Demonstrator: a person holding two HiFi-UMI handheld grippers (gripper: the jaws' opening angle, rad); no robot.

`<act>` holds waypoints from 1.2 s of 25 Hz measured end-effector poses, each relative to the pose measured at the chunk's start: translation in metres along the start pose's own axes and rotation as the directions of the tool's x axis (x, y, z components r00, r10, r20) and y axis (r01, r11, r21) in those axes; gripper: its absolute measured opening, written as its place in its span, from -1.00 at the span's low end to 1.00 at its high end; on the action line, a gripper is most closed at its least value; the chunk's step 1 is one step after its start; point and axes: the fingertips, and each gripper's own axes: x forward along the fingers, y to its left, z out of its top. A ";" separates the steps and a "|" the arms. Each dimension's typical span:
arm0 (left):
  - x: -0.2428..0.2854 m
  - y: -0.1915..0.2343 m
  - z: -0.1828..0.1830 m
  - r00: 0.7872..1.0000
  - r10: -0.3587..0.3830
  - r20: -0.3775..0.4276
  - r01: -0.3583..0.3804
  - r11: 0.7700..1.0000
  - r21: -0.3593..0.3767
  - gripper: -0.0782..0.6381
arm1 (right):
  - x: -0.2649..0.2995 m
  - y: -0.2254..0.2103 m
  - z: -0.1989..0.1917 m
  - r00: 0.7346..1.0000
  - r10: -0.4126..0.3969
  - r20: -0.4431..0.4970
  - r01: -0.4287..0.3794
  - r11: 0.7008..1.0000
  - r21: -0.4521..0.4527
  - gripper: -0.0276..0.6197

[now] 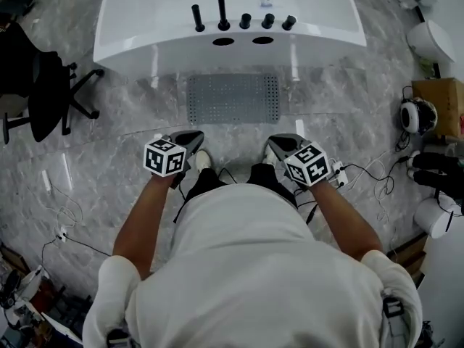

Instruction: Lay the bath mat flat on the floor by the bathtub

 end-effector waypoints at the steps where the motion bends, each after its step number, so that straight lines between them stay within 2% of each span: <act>1: -0.006 -0.011 0.003 1.000 -0.006 0.012 0.006 1.000 0.009 -0.73 | -0.006 0.000 0.003 1.000 -0.002 0.003 0.002 1.000 -0.011 -0.89; 6: -0.032 -0.053 0.017 0.999 -0.039 0.036 0.035 0.996 0.086 -0.73 | -0.028 0.002 0.012 1.000 -0.020 0.024 0.021 0.999 -0.031 -0.89; 10: -0.052 -0.068 0.029 0.997 -0.047 0.054 0.038 0.988 0.152 -0.73 | -0.034 0.013 0.024 0.999 -0.024 0.041 0.026 0.999 -0.045 -0.89; 16: -0.079 -0.070 0.037 0.994 -0.039 0.104 0.023 0.987 0.156 -0.73 | -0.033 0.036 0.032 0.999 -0.028 0.041 0.031 0.996 -0.079 -0.89; 30: -0.095 -0.065 0.024 0.994 -0.053 0.091 0.034 0.981 0.190 -0.73 | -0.029 0.060 0.031 0.998 -0.054 0.042 0.057 0.995 -0.079 -0.89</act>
